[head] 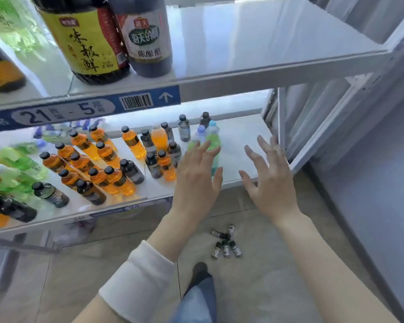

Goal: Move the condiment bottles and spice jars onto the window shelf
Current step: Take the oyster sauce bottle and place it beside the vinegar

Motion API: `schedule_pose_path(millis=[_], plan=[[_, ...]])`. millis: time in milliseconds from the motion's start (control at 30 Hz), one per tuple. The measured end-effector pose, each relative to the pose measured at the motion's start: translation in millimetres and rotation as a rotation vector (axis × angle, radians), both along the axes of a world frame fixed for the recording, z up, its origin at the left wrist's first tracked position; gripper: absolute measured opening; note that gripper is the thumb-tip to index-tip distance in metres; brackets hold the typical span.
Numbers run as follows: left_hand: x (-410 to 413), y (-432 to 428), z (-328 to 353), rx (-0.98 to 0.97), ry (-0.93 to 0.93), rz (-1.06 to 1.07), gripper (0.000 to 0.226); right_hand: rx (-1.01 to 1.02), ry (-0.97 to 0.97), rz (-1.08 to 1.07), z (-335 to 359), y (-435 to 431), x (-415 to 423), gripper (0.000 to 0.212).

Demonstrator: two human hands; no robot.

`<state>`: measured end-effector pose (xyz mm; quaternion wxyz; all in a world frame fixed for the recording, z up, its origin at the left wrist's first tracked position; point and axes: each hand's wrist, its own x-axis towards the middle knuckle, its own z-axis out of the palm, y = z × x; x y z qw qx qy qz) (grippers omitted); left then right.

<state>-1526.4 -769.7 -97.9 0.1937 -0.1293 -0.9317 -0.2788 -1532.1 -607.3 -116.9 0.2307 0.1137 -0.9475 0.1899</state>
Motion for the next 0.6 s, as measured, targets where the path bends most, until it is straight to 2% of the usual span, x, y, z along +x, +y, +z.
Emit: schedule_pose_path(millis=[200,333,433,600], plan=[[90,53,-61,-0.292,-0.134,-0.168,0.044,0.003,-0.282,-0.201,-56,53,126,0.05],[143,88,-84,-0.378,-0.242,-0.328,0.061,0.027,-0.422,-0.343,-83,76,209,0.054],[177,111,-99,-0.425,-0.29,-0.465,0.06,0.023,-0.511,-0.471,-98,83,265,0.062],[232,142,-124,-0.519,-0.349,-0.792,0.058,-0.058,-0.611,-0.733,-119,85,354,0.061]])
